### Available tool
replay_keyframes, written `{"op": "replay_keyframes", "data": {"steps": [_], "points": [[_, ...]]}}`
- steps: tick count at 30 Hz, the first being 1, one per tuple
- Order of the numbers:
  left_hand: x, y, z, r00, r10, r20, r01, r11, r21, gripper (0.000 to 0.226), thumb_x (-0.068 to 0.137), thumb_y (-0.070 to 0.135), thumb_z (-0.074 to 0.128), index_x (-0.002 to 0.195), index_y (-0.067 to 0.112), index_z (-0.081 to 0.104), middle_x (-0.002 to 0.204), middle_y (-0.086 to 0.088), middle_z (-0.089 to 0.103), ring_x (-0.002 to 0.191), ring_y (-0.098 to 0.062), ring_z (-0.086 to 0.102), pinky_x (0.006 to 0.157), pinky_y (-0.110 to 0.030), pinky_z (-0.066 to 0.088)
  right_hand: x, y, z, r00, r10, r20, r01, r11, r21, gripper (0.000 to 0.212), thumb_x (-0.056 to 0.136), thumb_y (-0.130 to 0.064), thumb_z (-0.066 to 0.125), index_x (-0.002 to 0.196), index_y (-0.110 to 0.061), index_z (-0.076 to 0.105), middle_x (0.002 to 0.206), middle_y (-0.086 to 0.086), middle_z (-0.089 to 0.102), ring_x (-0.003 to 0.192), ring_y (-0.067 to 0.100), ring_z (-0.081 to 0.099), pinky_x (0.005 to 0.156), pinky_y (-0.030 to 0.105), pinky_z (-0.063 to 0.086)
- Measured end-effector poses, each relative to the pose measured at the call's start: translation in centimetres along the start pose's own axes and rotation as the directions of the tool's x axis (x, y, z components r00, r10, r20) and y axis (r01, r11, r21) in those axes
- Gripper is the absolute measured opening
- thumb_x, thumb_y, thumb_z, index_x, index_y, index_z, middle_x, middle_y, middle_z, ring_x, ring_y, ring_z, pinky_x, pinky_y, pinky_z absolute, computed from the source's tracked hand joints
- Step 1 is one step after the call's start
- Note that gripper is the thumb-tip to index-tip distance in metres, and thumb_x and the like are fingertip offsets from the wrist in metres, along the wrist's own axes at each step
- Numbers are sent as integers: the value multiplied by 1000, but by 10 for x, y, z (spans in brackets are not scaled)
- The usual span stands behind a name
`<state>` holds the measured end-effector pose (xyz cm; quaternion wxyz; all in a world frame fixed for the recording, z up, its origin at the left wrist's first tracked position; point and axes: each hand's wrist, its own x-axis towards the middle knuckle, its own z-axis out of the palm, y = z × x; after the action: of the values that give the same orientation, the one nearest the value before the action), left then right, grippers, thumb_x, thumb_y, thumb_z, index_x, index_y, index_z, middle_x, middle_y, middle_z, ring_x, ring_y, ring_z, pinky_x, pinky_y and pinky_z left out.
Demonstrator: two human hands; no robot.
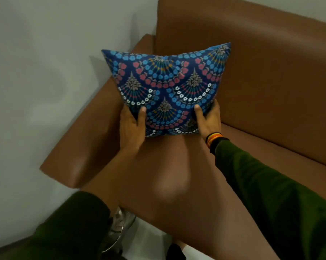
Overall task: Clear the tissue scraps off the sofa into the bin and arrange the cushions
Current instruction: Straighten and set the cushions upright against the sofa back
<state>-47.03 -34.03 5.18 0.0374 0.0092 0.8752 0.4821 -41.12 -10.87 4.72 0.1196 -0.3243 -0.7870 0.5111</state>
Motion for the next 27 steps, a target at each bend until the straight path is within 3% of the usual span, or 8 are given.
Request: {"op": "replay_keyframes", "data": {"steps": [3,8,12,16,19,22,24,27], "points": [[20,-2,13,996,-59,-72,59,998,3,73,99,68,42,159,27,31,156,-3,43,145,-24,41,120,-49,37,25,-2,-3,993,82,87,-90,991,99,91,85,-62,66,153,-22,21,152,4,46,135,27,50,113,47,44],[26,1,22,986,-142,-84,132,984,-119,76,87,81,50,142,28,51,138,6,58,129,-18,56,111,-48,49,37,4,-11,986,96,137,-118,978,169,92,74,-70,72,145,-24,35,142,-2,55,124,25,58,105,47,51],[7,28,32,994,-100,-52,92,985,-146,44,94,66,59,120,31,54,109,17,60,97,0,60,98,-36,53,8,7,-31,995,83,48,-92,965,246,72,76,-67,73,132,-32,45,134,-4,60,120,21,61,103,44,53],[-22,52,50,999,17,34,-14,998,-59,58,94,69,55,130,23,58,128,1,58,123,-22,56,107,-45,48,-26,25,-77,988,140,-67,-119,960,255,70,72,-71,74,127,-34,50,131,-4,61,118,22,62,101,47,54],[-42,73,76,988,69,139,-57,994,-92,62,96,67,55,143,26,51,141,2,57,136,-22,51,113,-42,43,-39,44,-114,969,189,-157,-146,956,253,75,68,-73,75,126,-32,50,131,-3,60,119,23,61,102,50,53],[-51,91,106,961,70,266,-49,995,-86,63,98,64,53,148,26,48,144,3,58,133,-18,53,112,-42,45,-39,63,-143,945,235,-228,-176,952,251,82,65,-76,75,128,-29,51,131,-2,61,119,23,61,101,51,53],[-53,96,124,941,63,332,-37,996,-82,64,98,63,52,150,26,46,146,2,56,130,-16,53,113,-42,45,-36,80,-156,935,262,-240,-198,945,261,85,63,-77,76,128,-29,51,130,-2,62,118,23,62,101,51,53],[-53,91,148,926,11,377,10,998,-54,73,98,65,51,158,26,35,157,1,46,142,-24,46,118,-47,40,-29,103,-165,939,265,-218,-207,944,255,85,63,-77,77,128,-31,50,130,-1,61,117,24,63,98,51,55]]}}
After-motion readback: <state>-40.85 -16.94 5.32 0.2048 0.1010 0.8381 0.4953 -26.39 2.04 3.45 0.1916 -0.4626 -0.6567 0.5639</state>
